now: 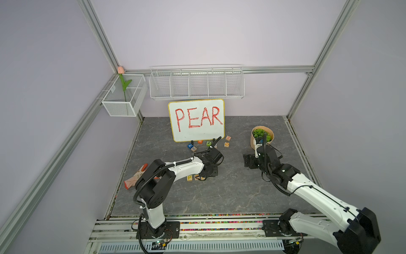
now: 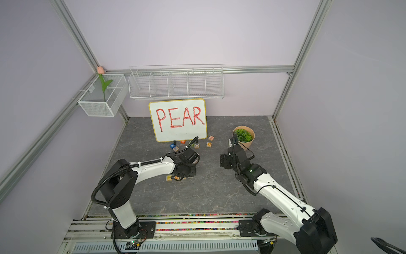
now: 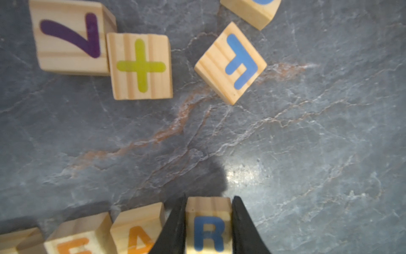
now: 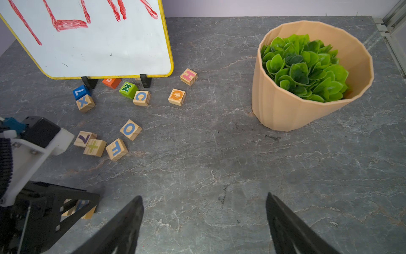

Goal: Spell the uppercase word “pear” with letter blocks
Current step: Place the letter block at the center of the board.

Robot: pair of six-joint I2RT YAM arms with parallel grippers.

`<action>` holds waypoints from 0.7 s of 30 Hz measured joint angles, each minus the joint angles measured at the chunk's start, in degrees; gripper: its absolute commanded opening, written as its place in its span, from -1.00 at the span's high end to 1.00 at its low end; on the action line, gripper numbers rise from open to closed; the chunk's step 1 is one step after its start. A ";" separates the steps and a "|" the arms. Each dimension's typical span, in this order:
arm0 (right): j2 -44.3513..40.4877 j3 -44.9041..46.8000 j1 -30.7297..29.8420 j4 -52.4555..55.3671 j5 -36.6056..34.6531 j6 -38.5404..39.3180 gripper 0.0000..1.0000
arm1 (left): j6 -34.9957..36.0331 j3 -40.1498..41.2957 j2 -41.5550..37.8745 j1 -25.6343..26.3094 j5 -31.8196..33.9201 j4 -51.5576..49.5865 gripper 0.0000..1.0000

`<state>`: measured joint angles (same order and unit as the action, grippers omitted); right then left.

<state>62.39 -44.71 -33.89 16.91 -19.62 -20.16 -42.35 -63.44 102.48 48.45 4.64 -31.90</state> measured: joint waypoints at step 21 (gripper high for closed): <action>0.57 0.04 0.00 0.00 -0.02 0.02 -0.78 | -1.79 0.02 -0.07 0.35 0.52 -0.55 0.38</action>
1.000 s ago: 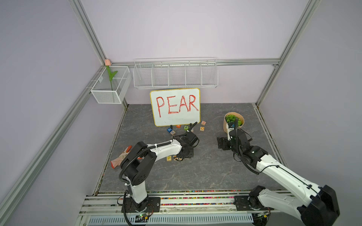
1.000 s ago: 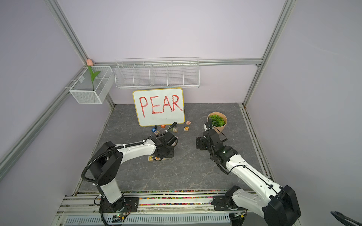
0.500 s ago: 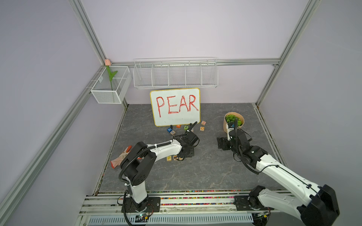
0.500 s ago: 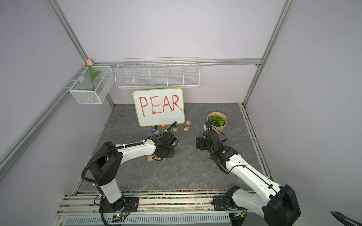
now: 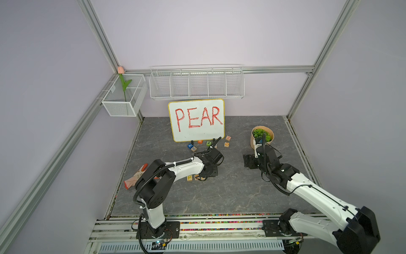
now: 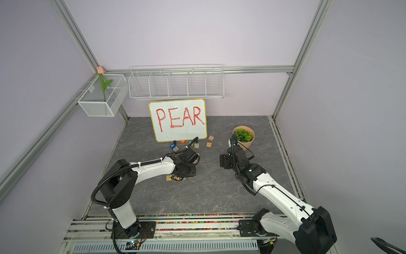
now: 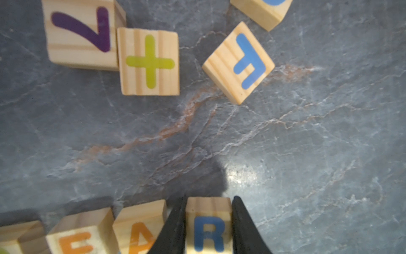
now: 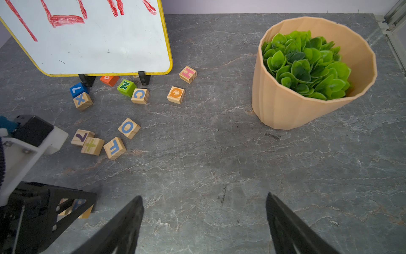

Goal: Spell the uppercase word “pear” with letter blocks
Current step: Place the letter block at the center of the board.

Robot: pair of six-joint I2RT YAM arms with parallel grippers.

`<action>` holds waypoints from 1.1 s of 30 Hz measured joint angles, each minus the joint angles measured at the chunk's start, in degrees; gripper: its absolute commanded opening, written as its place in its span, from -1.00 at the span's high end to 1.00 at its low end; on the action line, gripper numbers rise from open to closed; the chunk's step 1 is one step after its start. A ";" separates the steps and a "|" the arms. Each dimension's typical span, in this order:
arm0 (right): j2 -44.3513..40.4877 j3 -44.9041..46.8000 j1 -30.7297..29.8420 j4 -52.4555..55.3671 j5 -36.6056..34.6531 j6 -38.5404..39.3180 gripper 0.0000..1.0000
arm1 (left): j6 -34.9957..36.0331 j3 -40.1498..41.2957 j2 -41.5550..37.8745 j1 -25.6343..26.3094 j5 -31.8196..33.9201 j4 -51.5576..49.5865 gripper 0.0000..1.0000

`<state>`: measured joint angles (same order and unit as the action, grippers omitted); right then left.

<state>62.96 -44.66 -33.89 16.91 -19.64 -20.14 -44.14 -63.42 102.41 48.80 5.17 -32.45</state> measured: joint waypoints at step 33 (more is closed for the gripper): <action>1.79 0.00 0.00 -1.14 -0.33 0.15 -0.78 | 5.14 0.00 -7.34 0.35 7.45 0.07 -0.27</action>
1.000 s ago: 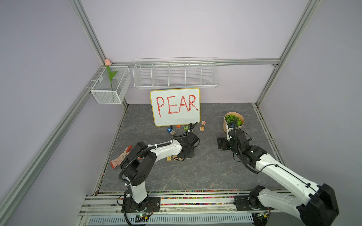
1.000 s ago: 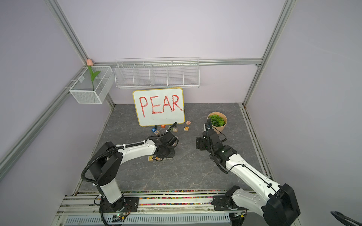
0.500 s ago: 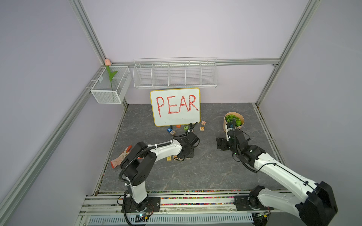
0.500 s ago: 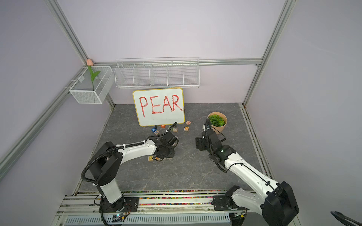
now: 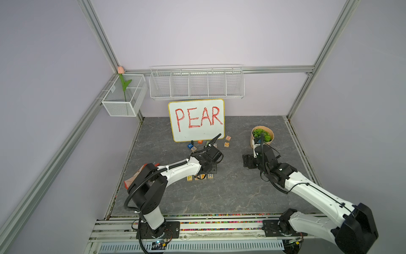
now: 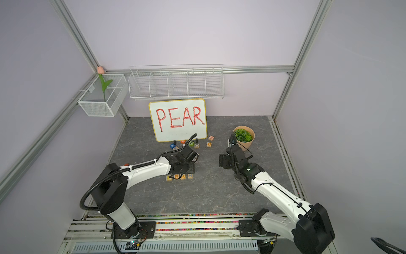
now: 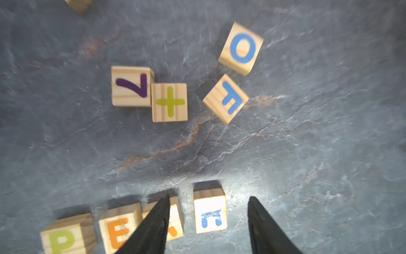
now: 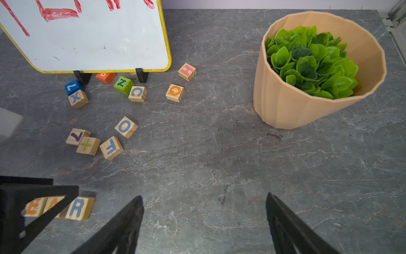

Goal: Spell the uppercase word “pear” with letter blocks
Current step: Place the letter block at the center of the board, then reset both arms

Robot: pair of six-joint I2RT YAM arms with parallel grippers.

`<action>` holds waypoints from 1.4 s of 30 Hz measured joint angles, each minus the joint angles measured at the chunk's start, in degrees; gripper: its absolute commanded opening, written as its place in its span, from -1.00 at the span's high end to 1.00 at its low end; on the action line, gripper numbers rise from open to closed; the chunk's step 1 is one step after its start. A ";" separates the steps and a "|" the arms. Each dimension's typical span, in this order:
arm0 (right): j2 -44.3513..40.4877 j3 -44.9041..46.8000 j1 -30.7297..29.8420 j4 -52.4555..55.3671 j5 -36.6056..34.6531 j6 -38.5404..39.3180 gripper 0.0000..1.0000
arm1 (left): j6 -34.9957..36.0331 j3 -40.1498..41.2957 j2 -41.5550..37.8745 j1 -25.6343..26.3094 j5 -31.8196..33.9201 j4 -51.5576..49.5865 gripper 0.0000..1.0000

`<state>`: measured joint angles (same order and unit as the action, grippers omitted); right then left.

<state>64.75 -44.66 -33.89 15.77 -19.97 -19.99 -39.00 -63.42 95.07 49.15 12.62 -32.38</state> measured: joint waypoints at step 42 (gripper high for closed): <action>-6.71 26.25 29.05 -32.26 -12.92 11.96 -0.78 | 35.17 42.71 -9.25 -44.52 10.27 81.22 -0.99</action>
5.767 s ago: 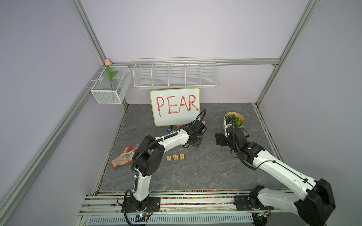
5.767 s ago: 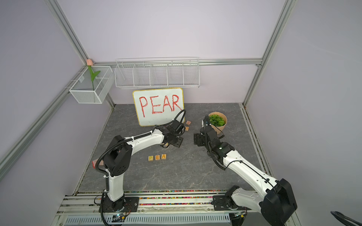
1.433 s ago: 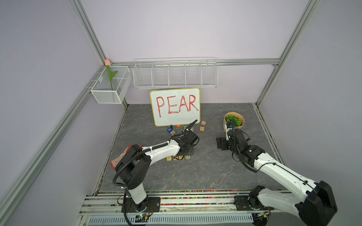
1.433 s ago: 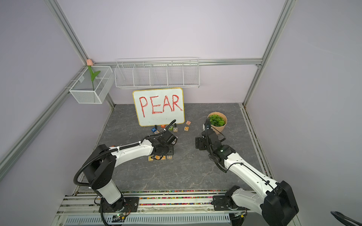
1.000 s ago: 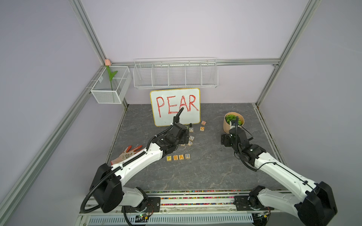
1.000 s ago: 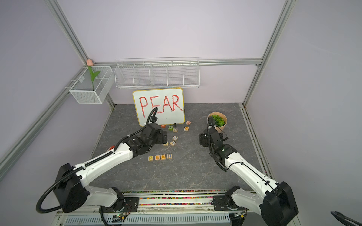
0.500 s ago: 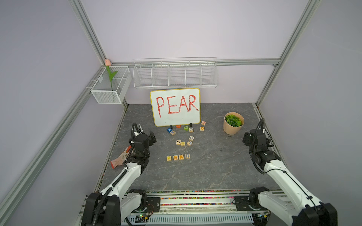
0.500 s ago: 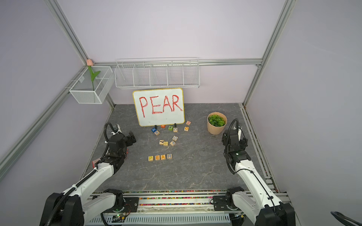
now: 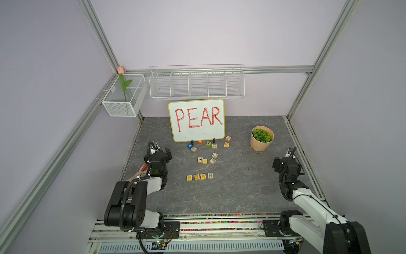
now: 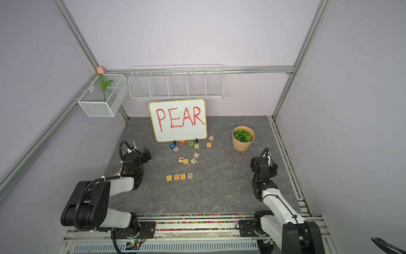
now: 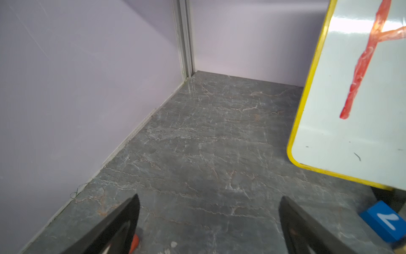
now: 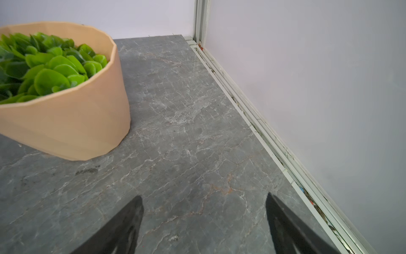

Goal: Spell the uppercase word “pear” with letter blocks
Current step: Reset both arms

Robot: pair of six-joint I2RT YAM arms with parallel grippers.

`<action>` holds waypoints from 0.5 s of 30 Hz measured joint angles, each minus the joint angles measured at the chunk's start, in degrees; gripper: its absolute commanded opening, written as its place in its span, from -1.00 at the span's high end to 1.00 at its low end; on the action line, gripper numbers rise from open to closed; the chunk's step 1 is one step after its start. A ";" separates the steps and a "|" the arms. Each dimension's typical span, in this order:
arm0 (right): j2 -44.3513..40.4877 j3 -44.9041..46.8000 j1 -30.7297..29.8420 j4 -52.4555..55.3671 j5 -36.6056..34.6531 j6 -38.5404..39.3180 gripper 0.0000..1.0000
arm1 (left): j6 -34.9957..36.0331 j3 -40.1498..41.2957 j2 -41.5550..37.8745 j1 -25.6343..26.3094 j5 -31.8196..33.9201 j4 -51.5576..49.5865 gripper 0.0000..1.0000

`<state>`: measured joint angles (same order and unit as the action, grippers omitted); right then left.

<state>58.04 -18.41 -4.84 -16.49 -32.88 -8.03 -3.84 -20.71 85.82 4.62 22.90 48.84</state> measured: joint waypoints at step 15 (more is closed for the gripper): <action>19.93 1.07 1.40 -27.87 7.39 4.90 -0.78 | -0.17 -0.09 2.21 -1.68 -6.25 2.32 -0.99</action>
<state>77.97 -17.34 -3.44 -44.36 -25.50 -3.14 -4.01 -20.80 88.03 2.94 16.64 51.16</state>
